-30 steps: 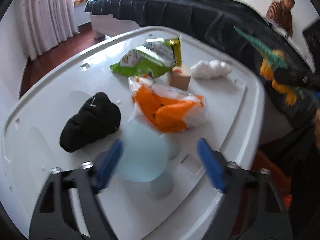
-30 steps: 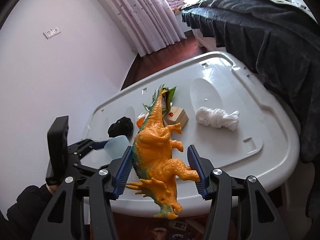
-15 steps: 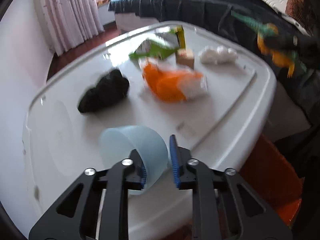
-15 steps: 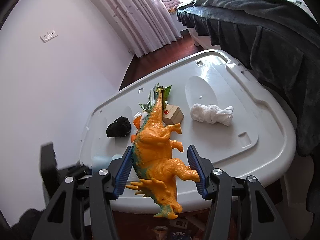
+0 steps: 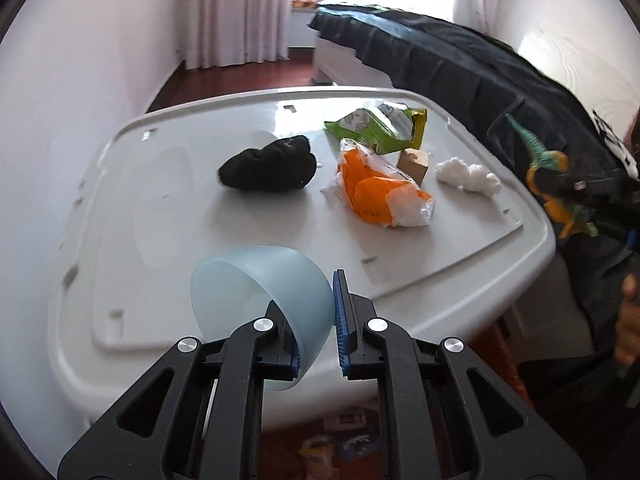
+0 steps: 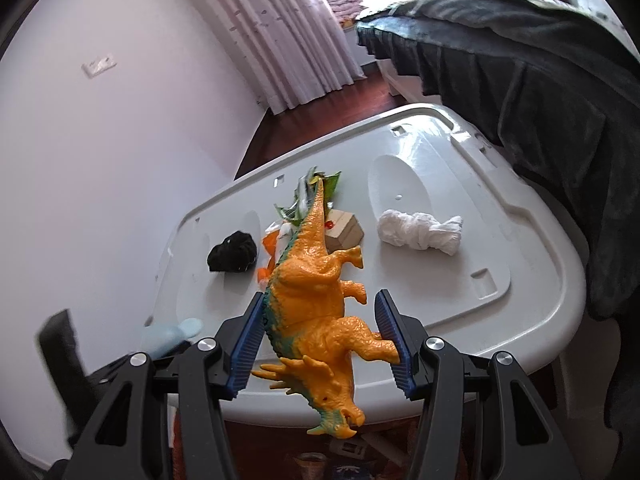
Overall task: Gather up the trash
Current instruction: 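Carry the dinosaur and cup over the bin and open both tools to drop them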
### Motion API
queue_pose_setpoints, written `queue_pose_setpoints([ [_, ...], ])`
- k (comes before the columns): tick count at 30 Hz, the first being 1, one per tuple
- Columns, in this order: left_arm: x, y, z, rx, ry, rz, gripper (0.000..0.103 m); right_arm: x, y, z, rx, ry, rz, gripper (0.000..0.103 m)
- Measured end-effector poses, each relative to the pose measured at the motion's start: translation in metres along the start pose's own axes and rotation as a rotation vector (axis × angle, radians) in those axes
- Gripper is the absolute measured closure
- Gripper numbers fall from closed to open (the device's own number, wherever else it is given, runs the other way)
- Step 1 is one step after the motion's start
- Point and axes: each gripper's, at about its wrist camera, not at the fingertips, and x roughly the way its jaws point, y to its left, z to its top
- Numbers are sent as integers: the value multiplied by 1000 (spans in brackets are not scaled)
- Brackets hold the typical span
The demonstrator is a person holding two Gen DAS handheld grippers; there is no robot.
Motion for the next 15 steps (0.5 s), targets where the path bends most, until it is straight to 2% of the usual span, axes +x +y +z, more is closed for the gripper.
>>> queue_pose_setpoints([
  [3,-26,-4,-16,-38,8,31,90,-5,10,-9,-48,-1,15,49],
  [8,-60,-14,-67,-80,64,117,91,-30,22,-42,-104,-23,36,49],
  [11,-74,-21,-103,-106,77,164,90,-43,22,-93,-115,14,62,49],
  [15,-74,-24,-158,-204,124,142,91,-41,20,-160,-124,120,35,49],
])
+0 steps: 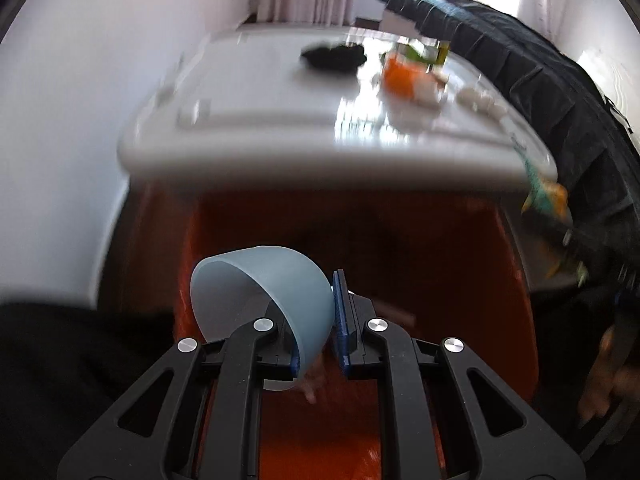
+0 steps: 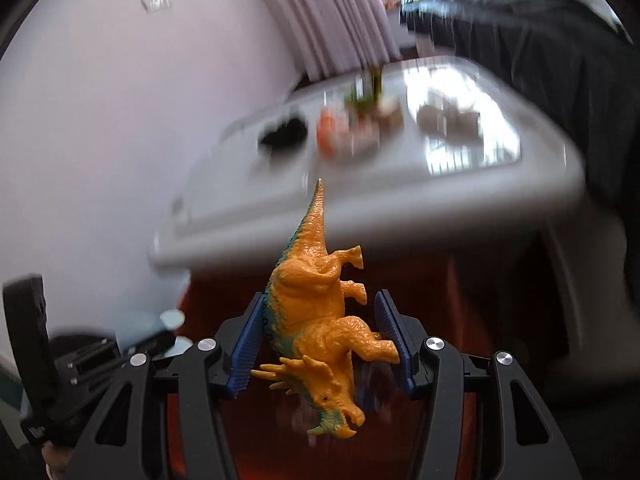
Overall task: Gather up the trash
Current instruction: 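Carry the dinosaur and cup over the bin and open both tools to drop them, then grasp the white crumpled tissue with the right tool while the left tool grasps the orange-white bag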
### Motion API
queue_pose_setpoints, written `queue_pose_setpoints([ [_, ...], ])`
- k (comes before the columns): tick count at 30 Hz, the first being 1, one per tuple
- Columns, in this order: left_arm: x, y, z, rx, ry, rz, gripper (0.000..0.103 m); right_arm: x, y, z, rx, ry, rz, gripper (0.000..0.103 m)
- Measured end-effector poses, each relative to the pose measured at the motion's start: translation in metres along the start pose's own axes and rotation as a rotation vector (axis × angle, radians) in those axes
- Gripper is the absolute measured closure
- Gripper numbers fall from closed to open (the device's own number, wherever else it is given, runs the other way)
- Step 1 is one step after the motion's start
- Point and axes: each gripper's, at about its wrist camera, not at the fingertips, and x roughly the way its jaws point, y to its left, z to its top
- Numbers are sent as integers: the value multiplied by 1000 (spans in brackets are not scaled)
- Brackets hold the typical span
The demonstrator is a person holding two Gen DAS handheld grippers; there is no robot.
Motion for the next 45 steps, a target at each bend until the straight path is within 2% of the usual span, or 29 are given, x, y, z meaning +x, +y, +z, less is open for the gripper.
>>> queue_pose_setpoints([
  [1,9,0,-13,15,36,9,90,4,1,-11,1,28,-10,49],
  [3,18,1,-21,36,60,26,90,12,5,-27,-8,61,-48,49],
  [7,20,6,-18,23,53,11,90,21,19,-36,-97,76,-123,49],
  [16,20,3,-18,43,45,8,90,30,19,-43,-107,116,-142,47],
  [17,21,3,-18,37,50,9,89,31,18,-43,-101,120,-144,41],
  [18,23,4,-18,35,57,11,77,31,17,-43,-97,121,-147,34],
  [19,26,5,-18,30,73,24,41,31,16,-42,-88,117,-156,24],
  [20,29,6,-19,20,91,50,26,29,14,-41,-79,104,-163,24],
  [21,29,7,-19,16,87,62,17,26,12,-40,-66,85,-164,24],
  [23,27,9,-18,9,70,58,17,23,7,-38,-38,71,-164,24],
  [31,30,10,-19,-9,85,34,16,12,-17,-33,107,16,-190,24],
  [38,31,12,-19,-31,89,11,16,13,-21,-32,133,9,-204,23],
  [45,33,12,-20,-40,100,-22,16,13,-24,-32,147,-1,-225,19],
])
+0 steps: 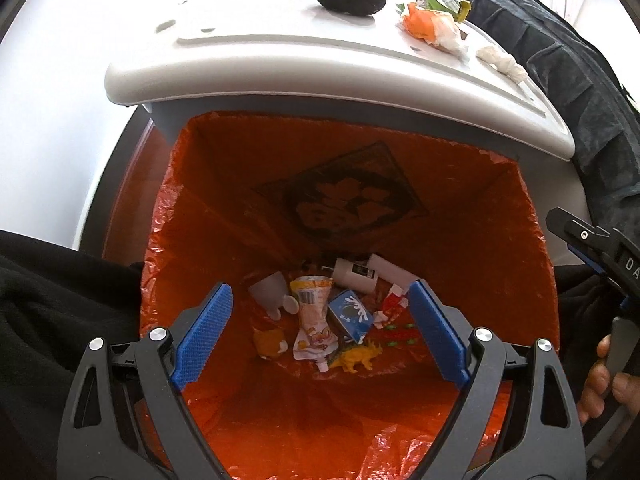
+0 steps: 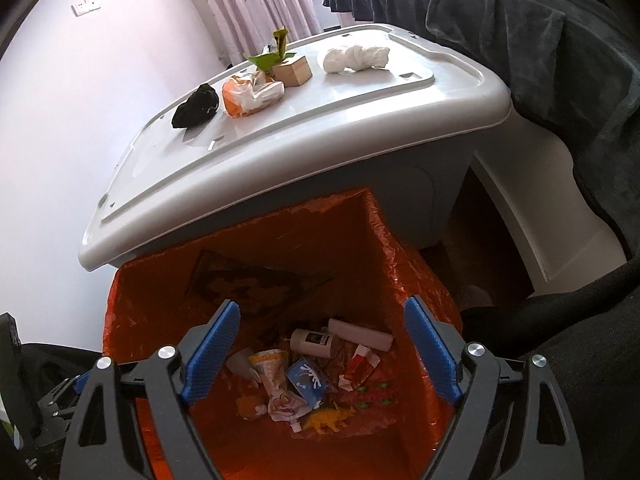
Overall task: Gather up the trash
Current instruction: 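Grasp the white crumpled tissue with the right tool while the left tool grasps the orange-white bag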
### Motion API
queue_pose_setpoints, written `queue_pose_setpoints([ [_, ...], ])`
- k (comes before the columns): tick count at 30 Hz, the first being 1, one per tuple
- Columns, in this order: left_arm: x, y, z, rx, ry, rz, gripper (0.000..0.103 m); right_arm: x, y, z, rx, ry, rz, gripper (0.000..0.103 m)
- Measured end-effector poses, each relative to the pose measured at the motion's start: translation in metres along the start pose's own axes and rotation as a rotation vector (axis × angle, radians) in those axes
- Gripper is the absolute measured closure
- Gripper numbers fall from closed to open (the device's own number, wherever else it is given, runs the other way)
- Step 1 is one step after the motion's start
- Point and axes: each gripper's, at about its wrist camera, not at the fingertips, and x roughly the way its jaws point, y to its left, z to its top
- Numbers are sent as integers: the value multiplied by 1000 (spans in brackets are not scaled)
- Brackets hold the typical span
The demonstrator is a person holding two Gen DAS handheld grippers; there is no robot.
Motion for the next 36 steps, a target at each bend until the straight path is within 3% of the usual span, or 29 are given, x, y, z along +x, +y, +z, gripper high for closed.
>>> queue_pose_setpoints([
  [13,-6,0,2,-13,-38,-25,16,2,2,1,5,0,13,13],
  [16,-11,0,3,-17,-53,-35,16,-4,0,14,19,-3,47,13],
  [20,-19,-6,5,18,-91,-12,16,-18,-2,69,-21,-39,98,12],
  [26,-17,-16,9,54,-90,-1,16,-15,2,161,-251,-65,66,10],
  [30,-15,-21,10,77,-98,-10,16,18,0,208,-407,-54,-4,9],
  [36,-9,-30,14,103,-92,-38,15,88,-11,244,-497,15,-22,9],
])
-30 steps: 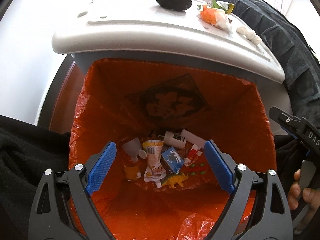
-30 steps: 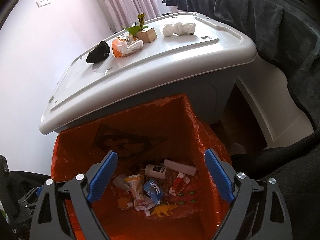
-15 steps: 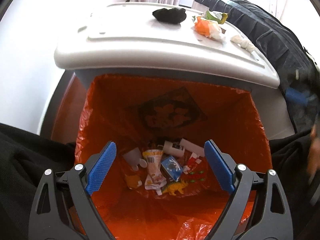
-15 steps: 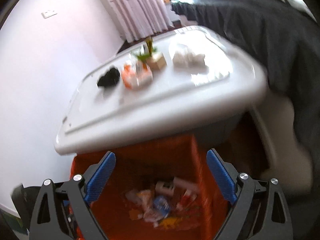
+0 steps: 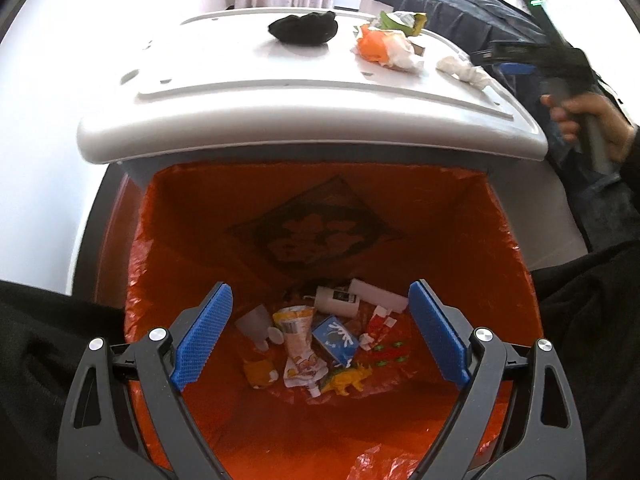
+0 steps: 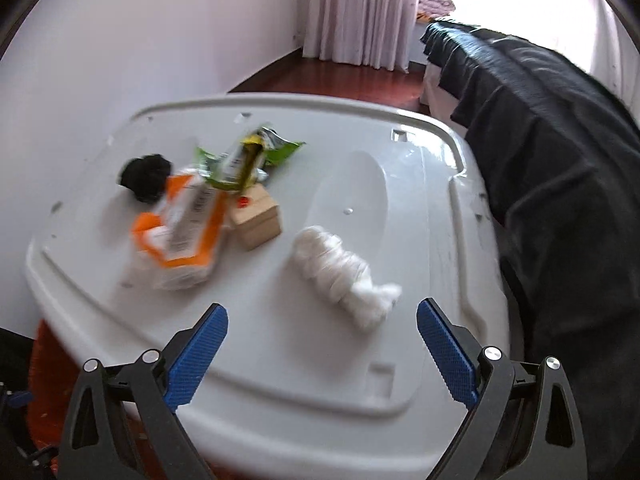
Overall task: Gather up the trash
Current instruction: 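Grasp the white crumpled tissue with the right tool while the left tool grasps the orange-white bag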
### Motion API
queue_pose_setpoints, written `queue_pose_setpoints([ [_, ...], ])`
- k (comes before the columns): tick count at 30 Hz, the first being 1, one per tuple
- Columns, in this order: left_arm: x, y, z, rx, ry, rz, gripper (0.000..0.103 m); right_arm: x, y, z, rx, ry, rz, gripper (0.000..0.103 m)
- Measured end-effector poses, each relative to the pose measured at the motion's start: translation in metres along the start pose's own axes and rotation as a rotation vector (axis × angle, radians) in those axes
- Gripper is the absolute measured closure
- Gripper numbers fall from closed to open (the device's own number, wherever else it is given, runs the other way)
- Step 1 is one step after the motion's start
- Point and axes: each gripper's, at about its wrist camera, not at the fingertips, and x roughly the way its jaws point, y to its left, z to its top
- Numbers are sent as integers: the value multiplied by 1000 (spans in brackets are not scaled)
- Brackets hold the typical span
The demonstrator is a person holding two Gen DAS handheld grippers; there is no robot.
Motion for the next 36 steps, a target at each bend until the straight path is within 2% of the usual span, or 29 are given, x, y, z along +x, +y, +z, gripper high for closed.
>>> queue_pose_setpoints([
  [3,0,-4,4,9,-18,-23,15,27,-7,10,-3,18,31,11],
  [4,0,-6,5,16,-23,-29,15,33,-8,12,-8,24,41,18],
  [6,2,-9,5,27,-22,-35,15,48,-10,15,-8,57,64,38],
  [9,5,-10,5,36,-13,-28,15,52,-4,11,-41,50,48,47],
  [10,6,-10,4,32,-9,-33,15,50,0,9,-71,47,31,60],
  [11,6,-9,4,28,-5,-36,15,50,1,9,-72,49,52,72],
  [12,7,-8,4,23,-1,-38,15,48,2,8,-40,54,64,72],
  [15,6,-7,2,10,-1,-50,15,42,14,2,-43,51,22,73],
  [18,2,-7,-2,13,-11,-52,15,36,28,-3,7,63,123,73],
  [22,-2,-10,-4,34,-25,-54,15,39,54,0,42,78,172,73],
  [27,-11,-14,-6,71,-61,-32,15,28,98,1,-95,74,344,73],
  [29,-11,-14,-6,67,-59,-38,15,21,104,-1,-102,75,382,73],
  [31,-10,-13,-6,60,-58,-46,15,14,95,-4,-61,75,359,73],
  [33,-10,-13,-4,57,-56,-50,15,10,77,-9,-11,76,270,73],
  [36,-13,-14,2,54,-53,-66,15,-4,44,-20,135,82,180,73],
])
